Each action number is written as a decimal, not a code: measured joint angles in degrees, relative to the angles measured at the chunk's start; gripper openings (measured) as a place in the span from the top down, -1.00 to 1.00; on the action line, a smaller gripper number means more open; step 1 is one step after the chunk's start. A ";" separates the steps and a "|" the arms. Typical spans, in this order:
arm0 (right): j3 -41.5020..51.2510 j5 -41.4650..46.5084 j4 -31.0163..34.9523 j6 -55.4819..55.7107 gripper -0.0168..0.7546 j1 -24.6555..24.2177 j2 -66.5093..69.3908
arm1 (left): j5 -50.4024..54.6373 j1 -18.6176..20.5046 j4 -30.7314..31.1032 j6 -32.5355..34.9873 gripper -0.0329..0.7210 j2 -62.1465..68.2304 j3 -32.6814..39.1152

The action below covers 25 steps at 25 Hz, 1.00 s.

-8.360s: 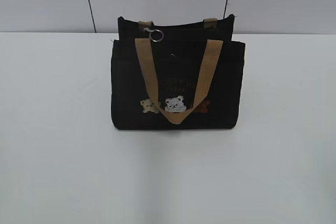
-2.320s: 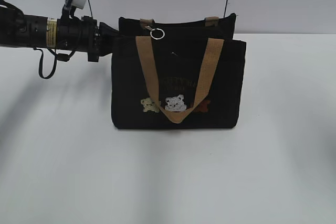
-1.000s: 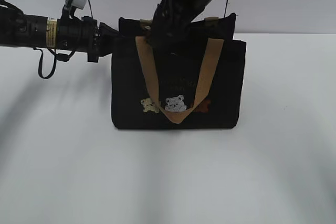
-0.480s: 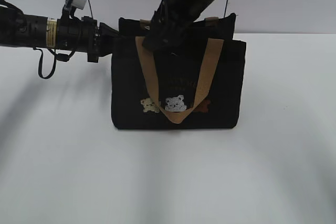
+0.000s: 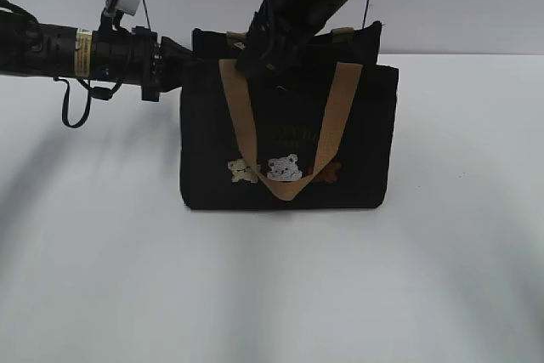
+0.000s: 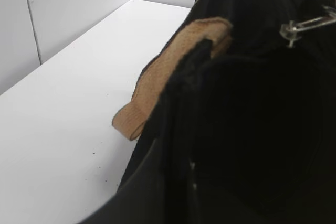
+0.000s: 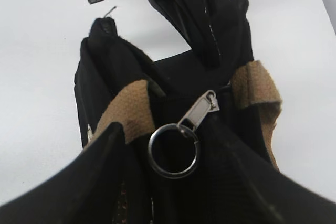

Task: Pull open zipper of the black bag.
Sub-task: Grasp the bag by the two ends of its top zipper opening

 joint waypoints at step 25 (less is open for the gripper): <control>0.00 -0.72 -1.10 -0.17 0.05 0.00 0.77 | 0.00 0.00 0.02 0.00 0.88 0.00 0.00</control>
